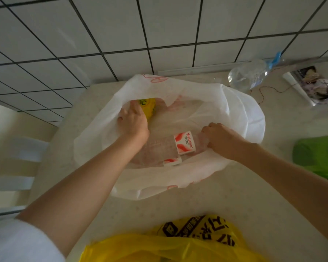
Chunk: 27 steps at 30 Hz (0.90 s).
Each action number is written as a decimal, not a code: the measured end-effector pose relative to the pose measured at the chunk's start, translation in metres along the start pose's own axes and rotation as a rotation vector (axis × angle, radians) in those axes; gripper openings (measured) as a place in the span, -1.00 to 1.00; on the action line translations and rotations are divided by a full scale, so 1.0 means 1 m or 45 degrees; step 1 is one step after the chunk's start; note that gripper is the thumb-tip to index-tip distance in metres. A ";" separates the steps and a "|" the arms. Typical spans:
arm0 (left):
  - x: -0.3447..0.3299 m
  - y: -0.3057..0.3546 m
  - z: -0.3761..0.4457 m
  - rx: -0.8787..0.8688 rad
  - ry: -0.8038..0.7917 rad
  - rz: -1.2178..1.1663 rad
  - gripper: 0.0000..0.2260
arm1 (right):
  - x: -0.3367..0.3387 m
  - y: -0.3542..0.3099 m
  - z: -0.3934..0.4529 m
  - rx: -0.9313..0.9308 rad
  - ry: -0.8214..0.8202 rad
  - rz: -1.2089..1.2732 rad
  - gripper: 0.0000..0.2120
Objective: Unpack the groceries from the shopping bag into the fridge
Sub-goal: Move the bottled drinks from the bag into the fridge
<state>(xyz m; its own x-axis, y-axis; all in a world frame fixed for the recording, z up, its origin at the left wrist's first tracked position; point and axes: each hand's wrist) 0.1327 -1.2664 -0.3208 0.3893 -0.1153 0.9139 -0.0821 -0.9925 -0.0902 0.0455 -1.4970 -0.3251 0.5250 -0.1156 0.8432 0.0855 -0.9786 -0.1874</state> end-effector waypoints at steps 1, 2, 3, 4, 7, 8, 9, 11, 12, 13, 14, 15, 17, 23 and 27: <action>-0.002 0.000 -0.003 -0.072 0.010 0.051 -0.17 | 0.003 0.001 -0.002 0.000 0.003 0.052 -0.72; -0.004 0.000 -0.006 -0.154 0.014 0.081 -0.22 | 0.007 0.002 -0.005 0.009 0.008 0.115 -0.72; -0.005 -0.001 -0.009 -0.235 0.008 0.081 -0.28 | 0.014 0.003 -0.010 0.032 0.018 0.183 -0.70; -0.007 -0.002 -0.010 -0.308 -0.010 0.057 -0.33 | 0.021 0.004 -0.017 0.061 0.036 0.248 -0.66; -0.007 -0.003 -0.005 -0.394 -0.067 -0.091 -0.39 | 0.043 0.001 -0.039 0.099 0.105 0.478 -0.58; -0.006 -0.001 -0.003 -0.366 -0.089 -0.154 -0.31 | 0.050 -0.001 -0.045 0.091 0.127 0.558 -0.58; -0.004 0.001 -0.001 -0.328 -0.129 -0.220 -0.20 | 0.055 -0.003 -0.050 0.076 0.149 0.632 -0.59; 0.001 0.006 0.000 -0.279 -0.177 -0.313 -0.05 | 0.064 -0.006 -0.057 0.036 0.186 0.773 -0.61; 0.003 0.008 0.000 -0.261 -0.171 -0.346 -0.01 | 0.068 -0.008 -0.060 0.022 0.208 0.828 -0.60; 0.005 0.008 -0.001 -0.252 -0.163 -0.379 0.01 | 0.071 -0.009 -0.061 0.017 0.243 0.847 -0.61; 0.006 0.008 -0.003 -0.255 -0.160 -0.415 0.01 | 0.074 -0.010 -0.063 0.028 0.295 0.838 -0.63; 0.006 0.008 -0.005 -0.267 -0.152 -0.451 -0.06 | 0.077 -0.011 -0.065 0.058 0.359 0.829 -0.66; 0.005 0.008 -0.011 -0.294 -0.072 -0.547 -0.33 | 0.083 -0.014 -0.067 0.143 0.477 0.844 -0.71; 0.005 0.003 -0.040 -0.335 0.156 -0.919 -0.33 | 0.072 -0.034 -0.058 0.131 0.636 1.000 -0.63; 0.004 -0.003 -0.063 -0.385 0.251 -0.988 -0.37 | 0.042 -0.059 -0.052 0.230 0.568 1.081 -0.24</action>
<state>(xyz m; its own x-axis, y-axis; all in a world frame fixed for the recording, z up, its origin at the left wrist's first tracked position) 0.0772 -1.2611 -0.2917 0.2724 0.6291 0.7280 -0.1107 -0.7311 0.6732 0.0184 -1.4532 -0.2523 0.1064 -0.8603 0.4986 -0.0248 -0.5036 -0.8636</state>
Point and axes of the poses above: each hand's wrist, its own z-axis towards the middle knuckle, its own x-axis out of the back of the hand, y = z × x, and after that the axes turned 8 degrees about -y, right-handed
